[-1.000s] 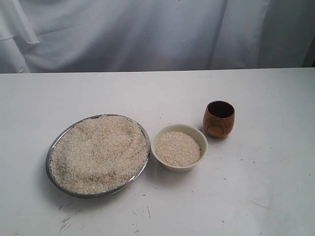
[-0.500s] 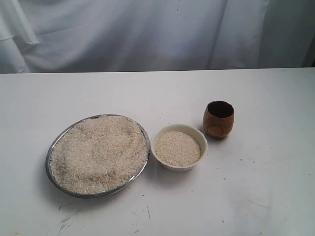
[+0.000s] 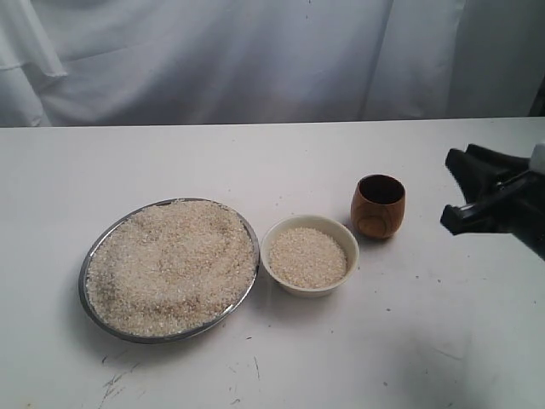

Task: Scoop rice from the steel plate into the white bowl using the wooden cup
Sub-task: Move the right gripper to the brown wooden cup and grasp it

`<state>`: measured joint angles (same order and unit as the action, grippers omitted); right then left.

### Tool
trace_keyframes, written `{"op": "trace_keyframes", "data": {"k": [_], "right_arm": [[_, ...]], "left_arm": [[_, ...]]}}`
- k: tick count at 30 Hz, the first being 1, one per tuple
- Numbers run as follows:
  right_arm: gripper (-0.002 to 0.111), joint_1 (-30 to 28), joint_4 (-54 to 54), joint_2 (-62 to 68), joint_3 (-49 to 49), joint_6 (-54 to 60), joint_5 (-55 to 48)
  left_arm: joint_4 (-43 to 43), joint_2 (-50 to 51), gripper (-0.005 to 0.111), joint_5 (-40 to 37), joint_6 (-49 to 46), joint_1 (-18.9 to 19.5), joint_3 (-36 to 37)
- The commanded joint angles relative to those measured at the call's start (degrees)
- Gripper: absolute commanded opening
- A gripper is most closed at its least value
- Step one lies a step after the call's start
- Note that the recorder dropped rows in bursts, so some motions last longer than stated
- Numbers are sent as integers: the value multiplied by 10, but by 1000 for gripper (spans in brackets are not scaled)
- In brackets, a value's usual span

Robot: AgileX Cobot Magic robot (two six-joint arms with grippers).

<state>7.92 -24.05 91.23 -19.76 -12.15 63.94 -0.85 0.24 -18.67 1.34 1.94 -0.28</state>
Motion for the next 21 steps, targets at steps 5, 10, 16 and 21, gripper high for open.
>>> {"op": "trace_keyframes", "data": {"k": [5, 10, 16, 21], "right_arm": [[52, -2, -82, 68, 3, 105, 47], [79, -2, -67, 68, 3, 160, 32], [81, -2, -49, 68, 3, 169, -64], [81, -2, -50, 69, -2, 130, -67]], "left_arm": [[-1, -2, 0, 4, 0, 1, 3], [-1, -2, 0, 4, 0, 1, 3], [-1, -2, 0, 4, 0, 1, 3], [-1, -2, 0, 4, 0, 1, 3]]}}
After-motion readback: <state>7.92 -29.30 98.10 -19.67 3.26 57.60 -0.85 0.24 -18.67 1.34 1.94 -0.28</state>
